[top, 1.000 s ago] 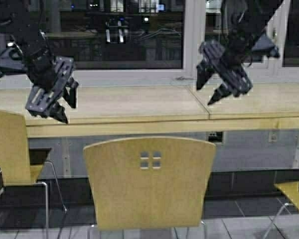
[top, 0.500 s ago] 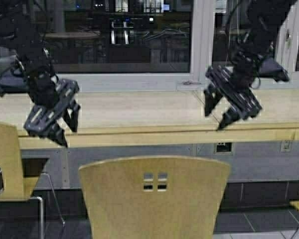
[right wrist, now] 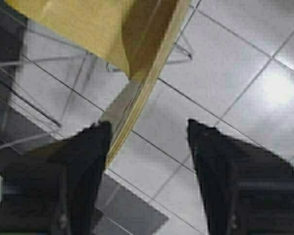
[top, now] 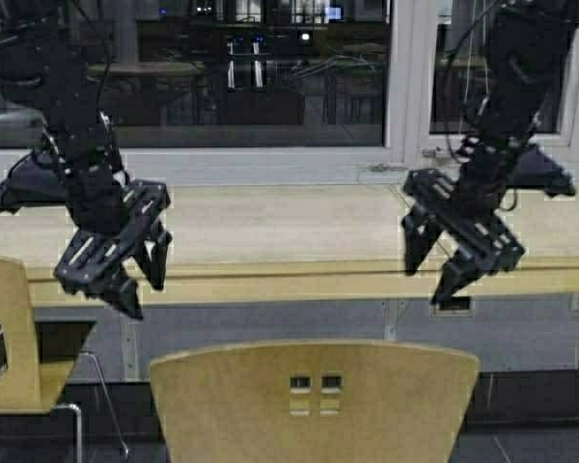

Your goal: Push the chairs under the table

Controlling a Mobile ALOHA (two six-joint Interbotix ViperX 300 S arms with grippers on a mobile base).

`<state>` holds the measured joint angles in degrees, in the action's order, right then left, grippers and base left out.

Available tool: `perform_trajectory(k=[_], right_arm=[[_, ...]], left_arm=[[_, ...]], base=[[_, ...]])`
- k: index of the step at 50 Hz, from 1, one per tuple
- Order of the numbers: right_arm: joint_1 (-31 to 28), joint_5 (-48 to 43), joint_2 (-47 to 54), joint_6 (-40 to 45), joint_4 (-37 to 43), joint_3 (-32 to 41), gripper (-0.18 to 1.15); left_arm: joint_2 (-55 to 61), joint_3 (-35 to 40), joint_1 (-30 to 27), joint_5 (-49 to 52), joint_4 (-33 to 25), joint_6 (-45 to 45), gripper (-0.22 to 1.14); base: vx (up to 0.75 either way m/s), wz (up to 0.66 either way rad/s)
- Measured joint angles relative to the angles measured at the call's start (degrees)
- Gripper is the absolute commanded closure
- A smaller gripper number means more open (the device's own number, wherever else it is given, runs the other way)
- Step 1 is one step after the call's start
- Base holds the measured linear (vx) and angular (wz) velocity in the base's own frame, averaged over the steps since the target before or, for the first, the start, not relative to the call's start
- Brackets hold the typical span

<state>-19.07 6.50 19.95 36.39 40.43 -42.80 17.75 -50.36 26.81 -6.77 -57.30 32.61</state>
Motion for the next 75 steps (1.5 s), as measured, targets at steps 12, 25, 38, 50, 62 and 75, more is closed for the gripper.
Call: perform_trajectory(k=[12,25,38,50,62,75], right_arm=[[-3.87,-1.14,1.58,0.00,3.69,-3.08,0.11],[-4.31,-1.41,1.58,-0.35,4.48,-6.42,0.11],[-4.39,-1.49,2.55,-0.35,4.48,-6.94,0.11],[-4.48,-1.58,5.19,-0.44,4.57,-4.83,0.11],[-4.39,-1.58,9.05,-0.62,4.57,-1.05,0.11],[-4.39,-1.41,14.77,-1.05,4.57,3.69,0.11]], left_arm=[[1.32,-1.41,3.08,-0.09,-0.70,0.44,0.08],[2.55,-2.64,8.96,-0.26,-5.45,1.14,0.08],[3.78,-1.93,10.99,-0.44,-5.98,0.97,0.08],[6.50,0.44,10.99,-0.62,-6.15,1.23,0.08],[9.84,3.43,10.99,-1.85,-7.03,2.11,0.08],[13.97,6.86,10.28,-2.55,-7.38,2.29,0.08]], base=[[0.17,-0.04],[0.11,-0.02],[0.02,0.00],[-0.01,0.00],[0.00,0.00],[0.01,0.00]])
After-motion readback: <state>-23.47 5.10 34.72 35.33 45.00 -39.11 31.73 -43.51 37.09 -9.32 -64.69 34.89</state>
